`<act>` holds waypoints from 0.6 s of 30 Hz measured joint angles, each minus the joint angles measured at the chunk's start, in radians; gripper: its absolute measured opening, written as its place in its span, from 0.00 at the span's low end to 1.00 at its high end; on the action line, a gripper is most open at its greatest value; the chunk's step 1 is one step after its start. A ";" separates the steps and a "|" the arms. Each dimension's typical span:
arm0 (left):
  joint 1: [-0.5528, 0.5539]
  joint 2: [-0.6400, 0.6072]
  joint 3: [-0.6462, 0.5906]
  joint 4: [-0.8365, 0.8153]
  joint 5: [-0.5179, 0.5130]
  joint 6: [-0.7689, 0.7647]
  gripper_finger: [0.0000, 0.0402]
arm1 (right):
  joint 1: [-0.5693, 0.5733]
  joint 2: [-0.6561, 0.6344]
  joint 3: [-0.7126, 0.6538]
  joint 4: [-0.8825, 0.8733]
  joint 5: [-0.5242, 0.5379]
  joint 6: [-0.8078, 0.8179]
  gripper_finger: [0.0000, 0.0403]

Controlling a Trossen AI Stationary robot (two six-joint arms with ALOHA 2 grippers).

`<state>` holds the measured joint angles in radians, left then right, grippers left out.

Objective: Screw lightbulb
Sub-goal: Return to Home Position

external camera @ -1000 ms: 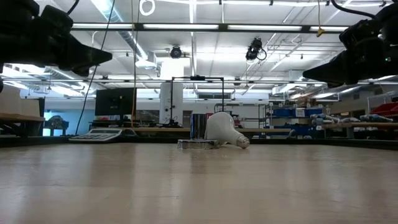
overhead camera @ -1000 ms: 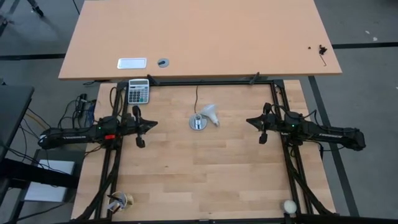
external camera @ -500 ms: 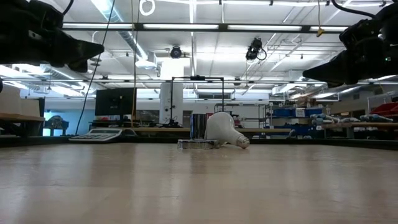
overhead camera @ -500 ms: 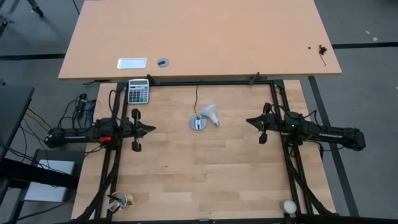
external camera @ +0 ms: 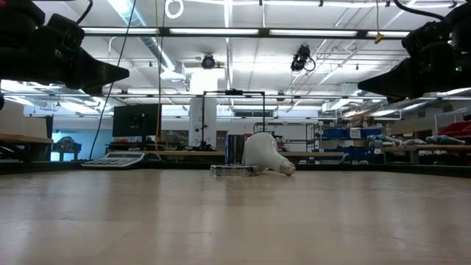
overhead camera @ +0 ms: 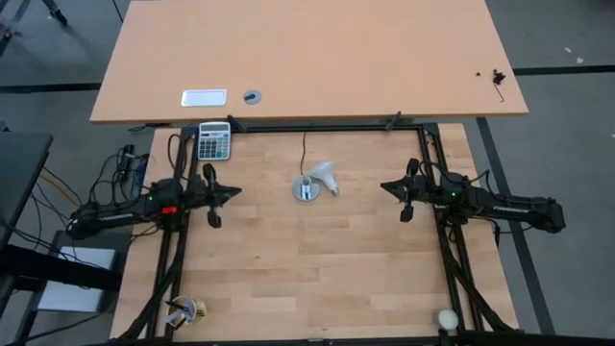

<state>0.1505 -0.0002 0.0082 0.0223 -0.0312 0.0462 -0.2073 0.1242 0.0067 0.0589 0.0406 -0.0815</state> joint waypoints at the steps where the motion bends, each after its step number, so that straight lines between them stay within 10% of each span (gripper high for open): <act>1: 0.000 0.000 0.000 0.000 -0.018 0.000 0.01 | 0.000 0.000 0.000 0.000 0.000 0.000 0.05; 18: -0.001 0.026 0.000 -0.012 -0.017 -0.003 0.02 | 0.000 0.000 0.000 0.000 0.001 0.000 0.06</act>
<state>0.1499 0.0255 0.0078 0.0101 -0.0479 0.0431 -0.2073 0.1242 0.0067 0.0586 0.0411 -0.0816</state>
